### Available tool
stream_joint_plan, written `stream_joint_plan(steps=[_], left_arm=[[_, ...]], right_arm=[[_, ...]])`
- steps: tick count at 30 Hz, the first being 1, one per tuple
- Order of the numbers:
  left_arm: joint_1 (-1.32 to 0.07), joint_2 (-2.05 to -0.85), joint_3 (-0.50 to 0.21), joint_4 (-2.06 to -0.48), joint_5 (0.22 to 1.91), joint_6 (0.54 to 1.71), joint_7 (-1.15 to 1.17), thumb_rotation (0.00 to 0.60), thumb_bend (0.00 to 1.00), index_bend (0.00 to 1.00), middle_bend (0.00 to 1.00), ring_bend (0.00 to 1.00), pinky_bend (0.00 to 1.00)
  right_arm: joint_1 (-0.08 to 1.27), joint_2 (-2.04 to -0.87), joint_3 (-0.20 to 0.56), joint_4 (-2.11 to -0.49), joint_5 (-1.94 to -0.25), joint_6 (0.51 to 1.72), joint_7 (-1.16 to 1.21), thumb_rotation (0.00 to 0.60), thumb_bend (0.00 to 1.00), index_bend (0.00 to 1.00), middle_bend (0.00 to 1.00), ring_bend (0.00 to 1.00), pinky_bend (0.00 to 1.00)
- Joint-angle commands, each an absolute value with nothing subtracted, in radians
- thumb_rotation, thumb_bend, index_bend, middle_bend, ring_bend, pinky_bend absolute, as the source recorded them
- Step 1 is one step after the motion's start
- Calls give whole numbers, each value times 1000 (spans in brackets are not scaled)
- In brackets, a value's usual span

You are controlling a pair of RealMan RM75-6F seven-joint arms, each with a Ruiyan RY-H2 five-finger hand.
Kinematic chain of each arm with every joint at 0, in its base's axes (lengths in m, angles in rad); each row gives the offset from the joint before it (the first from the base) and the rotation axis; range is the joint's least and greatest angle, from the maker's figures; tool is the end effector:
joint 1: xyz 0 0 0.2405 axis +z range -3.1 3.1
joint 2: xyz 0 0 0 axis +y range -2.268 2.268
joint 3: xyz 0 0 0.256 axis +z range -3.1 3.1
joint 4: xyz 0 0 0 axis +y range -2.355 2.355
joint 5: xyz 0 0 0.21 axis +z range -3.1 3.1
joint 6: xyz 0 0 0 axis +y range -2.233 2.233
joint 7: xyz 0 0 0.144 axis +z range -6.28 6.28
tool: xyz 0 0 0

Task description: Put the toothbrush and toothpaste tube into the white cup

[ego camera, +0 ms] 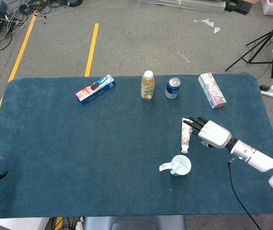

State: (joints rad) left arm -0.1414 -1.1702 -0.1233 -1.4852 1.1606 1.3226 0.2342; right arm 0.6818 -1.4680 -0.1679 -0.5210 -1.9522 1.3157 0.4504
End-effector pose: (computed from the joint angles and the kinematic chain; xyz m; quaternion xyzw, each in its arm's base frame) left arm -0.3668 0.2103 0.1656 -0.5586 -0.3940 -0.2356 0.6909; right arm -0.2950 -0.3676 0.1002 0.8821 -0.0960 0.2859 0.3618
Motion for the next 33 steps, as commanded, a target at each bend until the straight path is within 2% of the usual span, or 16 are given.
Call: stream_joint_plan(steps=[1,15,33], left_arm=[[-145,-1170,-129,-1477,1154,1316,224,600,0,468,250,246,305],[-154,-1161,-137,-1453,1121,1268,183,600,0,468,250,246,305],[-157,-1157,-141,-1440,1105,1253,162,600,0,469,250,246,305]], right_arm=[[699,-1497,-190,-472,-1960,1304,464,600,255,355,19,0,212],[735,-1586,-249,-342,-1965,1274,532,600,255,355,14,0,212],[785,-1640,-307,-289,-1975,1226,553,600,255,355,0,0,185]])
